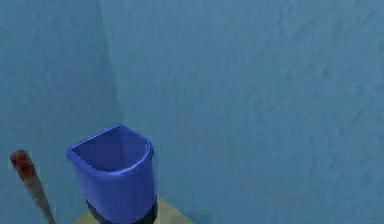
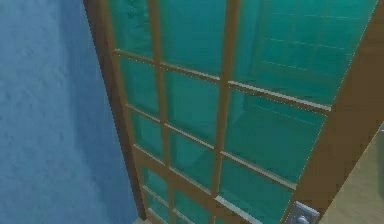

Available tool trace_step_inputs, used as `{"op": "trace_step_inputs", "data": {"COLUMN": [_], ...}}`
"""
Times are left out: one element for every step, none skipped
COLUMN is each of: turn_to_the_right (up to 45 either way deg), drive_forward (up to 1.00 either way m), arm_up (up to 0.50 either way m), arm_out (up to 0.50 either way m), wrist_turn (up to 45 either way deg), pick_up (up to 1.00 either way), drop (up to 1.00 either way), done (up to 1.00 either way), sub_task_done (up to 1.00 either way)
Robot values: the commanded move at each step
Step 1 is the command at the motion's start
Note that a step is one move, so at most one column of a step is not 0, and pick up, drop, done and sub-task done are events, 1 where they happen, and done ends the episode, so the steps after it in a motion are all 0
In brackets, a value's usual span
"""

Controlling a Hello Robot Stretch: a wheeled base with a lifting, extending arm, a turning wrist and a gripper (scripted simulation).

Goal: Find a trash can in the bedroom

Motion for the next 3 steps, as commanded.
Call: {"op": "trace_step_inputs", "data": {"turn_to_the_right": [-9.0,0.0,-15.0], "drive_forward": [0.00,0.05,0.00], "arm_up": [0.00,0.00,0.00], "arm_out": [0.00,0.00,0.00], "wrist_turn": [0.0,0.0,0.0], "pick_up": [0.00,0.00,0.00], "drop": [0.00,0.00,0.00], "done": [0.00,0.00,0.00], "sub_task_done": [0.00,0.00,0.00]}}
